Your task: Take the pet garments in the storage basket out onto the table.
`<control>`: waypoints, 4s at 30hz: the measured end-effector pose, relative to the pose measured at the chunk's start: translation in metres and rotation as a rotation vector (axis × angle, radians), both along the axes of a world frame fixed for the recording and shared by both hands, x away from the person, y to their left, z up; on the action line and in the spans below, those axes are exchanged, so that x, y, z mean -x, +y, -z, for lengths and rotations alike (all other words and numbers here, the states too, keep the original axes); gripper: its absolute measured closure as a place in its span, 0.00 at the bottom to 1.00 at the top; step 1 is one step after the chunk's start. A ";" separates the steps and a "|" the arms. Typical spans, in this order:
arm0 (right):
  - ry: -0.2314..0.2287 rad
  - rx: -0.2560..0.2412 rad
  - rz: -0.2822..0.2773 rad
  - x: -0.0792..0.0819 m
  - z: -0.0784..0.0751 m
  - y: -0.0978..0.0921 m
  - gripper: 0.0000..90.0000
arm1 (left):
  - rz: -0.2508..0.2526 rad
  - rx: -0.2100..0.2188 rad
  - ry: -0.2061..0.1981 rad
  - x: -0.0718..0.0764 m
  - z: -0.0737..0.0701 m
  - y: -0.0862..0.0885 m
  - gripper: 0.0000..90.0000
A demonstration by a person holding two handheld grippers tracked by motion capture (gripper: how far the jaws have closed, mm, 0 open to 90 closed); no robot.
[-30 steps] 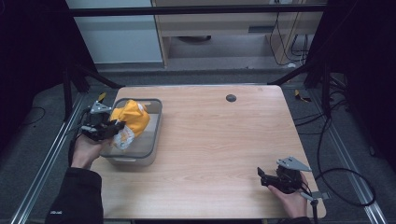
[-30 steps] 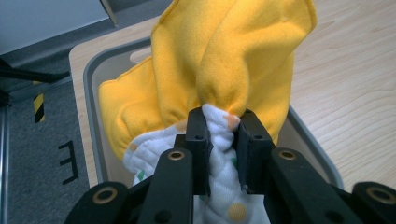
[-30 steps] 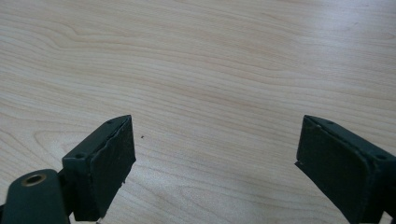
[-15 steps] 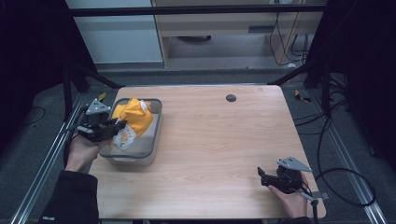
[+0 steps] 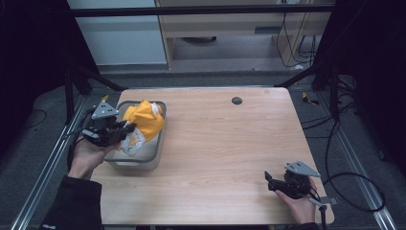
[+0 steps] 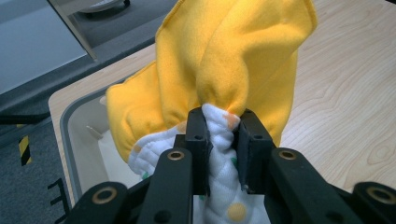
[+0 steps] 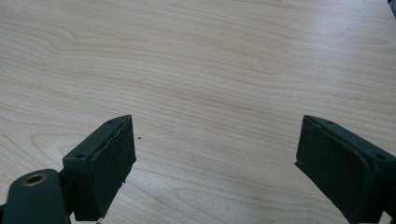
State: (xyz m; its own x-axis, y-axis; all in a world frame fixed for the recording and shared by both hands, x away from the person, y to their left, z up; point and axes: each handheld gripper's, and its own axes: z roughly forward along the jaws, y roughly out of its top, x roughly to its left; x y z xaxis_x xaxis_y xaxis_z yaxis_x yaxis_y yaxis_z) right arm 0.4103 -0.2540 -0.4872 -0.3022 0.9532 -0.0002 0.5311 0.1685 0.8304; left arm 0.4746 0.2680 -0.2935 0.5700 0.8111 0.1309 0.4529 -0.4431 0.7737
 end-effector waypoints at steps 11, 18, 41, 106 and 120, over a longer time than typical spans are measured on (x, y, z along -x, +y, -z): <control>0.001 -0.002 -0.001 0.000 -0.001 0.001 0.13 | 0.062 0.008 -0.001 0.008 -0.003 -0.013 0.85; -0.006 0.002 -0.003 0.000 -0.001 0.000 0.13 | 0.100 -0.008 -0.009 0.010 -0.002 -0.026 0.85; -0.011 0.004 -0.004 -0.001 -0.001 0.000 0.14 | 0.187 -0.014 0.014 0.009 0.005 -0.067 0.85; -0.012 0.010 -0.004 -0.001 0.000 0.000 0.14 | 0.361 -0.098 0.155 -0.005 0.086 -0.158 0.85; -0.013 0.016 -0.004 -0.001 0.000 -0.001 0.14 | 0.381 -0.128 0.181 -0.008 0.110 -0.172 0.85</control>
State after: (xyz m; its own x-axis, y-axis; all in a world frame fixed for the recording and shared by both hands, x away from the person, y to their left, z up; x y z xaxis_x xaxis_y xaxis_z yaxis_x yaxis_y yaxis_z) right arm 0.4117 -0.2546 -0.4877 -0.3062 0.9518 -0.0195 0.5195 0.1842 0.8344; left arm 0.4822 0.0962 -0.4033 0.8485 0.5218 0.0875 0.3613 -0.6922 0.6247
